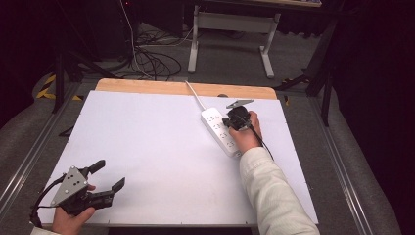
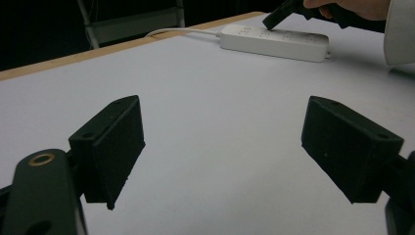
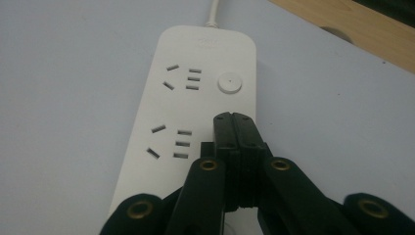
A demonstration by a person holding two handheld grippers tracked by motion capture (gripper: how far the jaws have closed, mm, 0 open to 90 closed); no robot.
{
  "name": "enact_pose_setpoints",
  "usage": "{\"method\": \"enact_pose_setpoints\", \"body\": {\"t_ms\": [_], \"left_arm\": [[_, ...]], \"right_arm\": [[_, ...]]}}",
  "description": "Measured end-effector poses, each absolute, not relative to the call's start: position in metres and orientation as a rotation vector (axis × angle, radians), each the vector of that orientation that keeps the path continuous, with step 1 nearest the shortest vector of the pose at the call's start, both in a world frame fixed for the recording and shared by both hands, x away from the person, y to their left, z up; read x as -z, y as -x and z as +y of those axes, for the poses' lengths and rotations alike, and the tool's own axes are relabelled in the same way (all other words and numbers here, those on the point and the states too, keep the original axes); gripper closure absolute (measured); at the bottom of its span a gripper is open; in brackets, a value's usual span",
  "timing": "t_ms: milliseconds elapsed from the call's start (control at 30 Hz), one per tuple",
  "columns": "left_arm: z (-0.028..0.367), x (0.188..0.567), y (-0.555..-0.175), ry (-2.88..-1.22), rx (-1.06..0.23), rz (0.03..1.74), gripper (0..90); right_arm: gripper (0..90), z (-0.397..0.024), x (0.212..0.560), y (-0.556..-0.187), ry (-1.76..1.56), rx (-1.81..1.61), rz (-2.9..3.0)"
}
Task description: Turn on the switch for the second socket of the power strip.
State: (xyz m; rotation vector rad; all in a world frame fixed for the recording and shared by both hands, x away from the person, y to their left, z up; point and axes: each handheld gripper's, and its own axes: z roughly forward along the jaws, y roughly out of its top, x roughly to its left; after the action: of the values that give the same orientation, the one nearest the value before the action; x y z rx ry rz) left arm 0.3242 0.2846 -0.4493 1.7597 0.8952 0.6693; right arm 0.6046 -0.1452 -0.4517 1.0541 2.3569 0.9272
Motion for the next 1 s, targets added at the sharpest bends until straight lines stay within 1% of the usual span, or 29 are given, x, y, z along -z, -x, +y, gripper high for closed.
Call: {"method": "enact_pose_setpoints", "body": {"t_ms": [900, 967, 1000], "left_arm": [[0.2826, 0.4502, -0.3254, -1.767, -0.666, 0.892, 16.3], [0.2825, 0.4502, -0.3253, -1.768, -0.667, 0.893, 16.3], [0.2825, 0.4503, -0.3253, -1.767, -0.667, 0.894, 16.3]], "right_arm": [[90.0, -0.1423, 0.4516, -0.6046, -1.050, -0.894, 2.370], [90.0, -0.1415, 0.4522, -0.6050, -1.066, -0.946, 2.393], [90.0, -0.1371, 0.4517, -0.6035, -1.013, -0.892, 2.388]]}}
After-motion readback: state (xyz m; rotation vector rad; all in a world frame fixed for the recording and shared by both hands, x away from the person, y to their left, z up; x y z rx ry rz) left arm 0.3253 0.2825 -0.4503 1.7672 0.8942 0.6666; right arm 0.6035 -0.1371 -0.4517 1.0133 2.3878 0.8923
